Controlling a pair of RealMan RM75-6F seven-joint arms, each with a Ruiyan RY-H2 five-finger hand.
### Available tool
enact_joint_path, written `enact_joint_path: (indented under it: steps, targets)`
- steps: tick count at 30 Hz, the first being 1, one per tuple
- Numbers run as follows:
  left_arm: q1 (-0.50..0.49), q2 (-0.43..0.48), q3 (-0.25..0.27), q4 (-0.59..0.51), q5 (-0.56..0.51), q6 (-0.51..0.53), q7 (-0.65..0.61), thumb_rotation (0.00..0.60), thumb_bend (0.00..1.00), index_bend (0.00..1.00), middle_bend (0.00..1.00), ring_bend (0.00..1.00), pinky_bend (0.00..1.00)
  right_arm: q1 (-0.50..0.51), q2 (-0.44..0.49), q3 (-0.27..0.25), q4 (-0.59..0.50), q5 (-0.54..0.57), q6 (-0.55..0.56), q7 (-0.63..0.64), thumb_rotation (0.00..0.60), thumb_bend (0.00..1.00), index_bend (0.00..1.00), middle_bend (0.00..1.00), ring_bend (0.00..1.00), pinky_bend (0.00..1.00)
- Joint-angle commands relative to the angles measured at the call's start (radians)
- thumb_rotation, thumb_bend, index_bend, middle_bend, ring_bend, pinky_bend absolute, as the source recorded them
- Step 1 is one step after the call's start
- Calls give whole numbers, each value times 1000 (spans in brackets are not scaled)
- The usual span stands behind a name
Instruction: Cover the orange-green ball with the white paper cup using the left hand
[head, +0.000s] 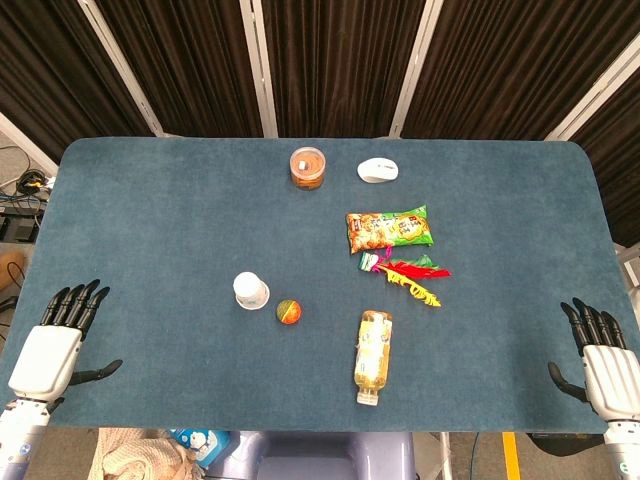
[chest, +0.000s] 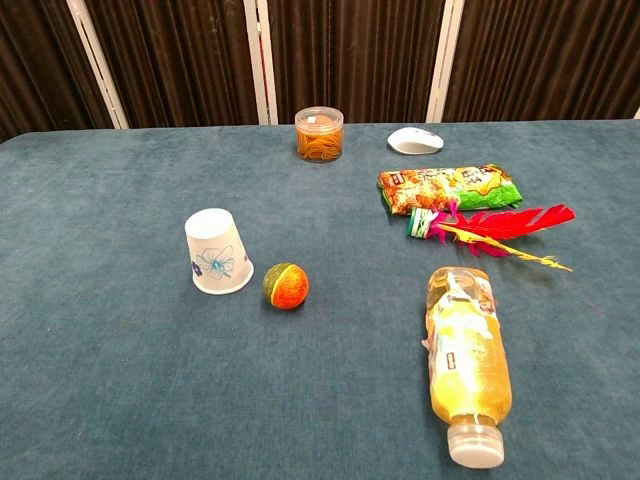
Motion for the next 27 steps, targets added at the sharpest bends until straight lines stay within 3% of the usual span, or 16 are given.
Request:
enact_joint_path:
  steps: [1, 15, 21, 27]
  targets:
    - [2, 1, -5, -1, 0, -11, 2, 600, 69, 0, 0, 0, 0, 1, -1, 0, 1, 1, -3, 1, 600, 347, 0, 0, 0, 26]
    - [-28, 17, -29, -24, 11, -95, 16, 600, 74, 0, 0, 0, 40, 1, -1, -2, -4, -4, -3, -14, 600, 347, 0, 0, 0, 27]
    - [-135, 23, -124, -93, -50, -215, 81, 600, 78, 0, 0, 0, 95, 3, -1, -2, -5, 0, -9, -11, 600, 347, 0, 0, 0, 26]
    - [-270, -6, -226, -149, -231, -388, 209, 600, 105, 0, 16, 13, 118, 1, 2, 0, -6, 2, -6, -1, 600, 347, 0, 0, 0, 27]
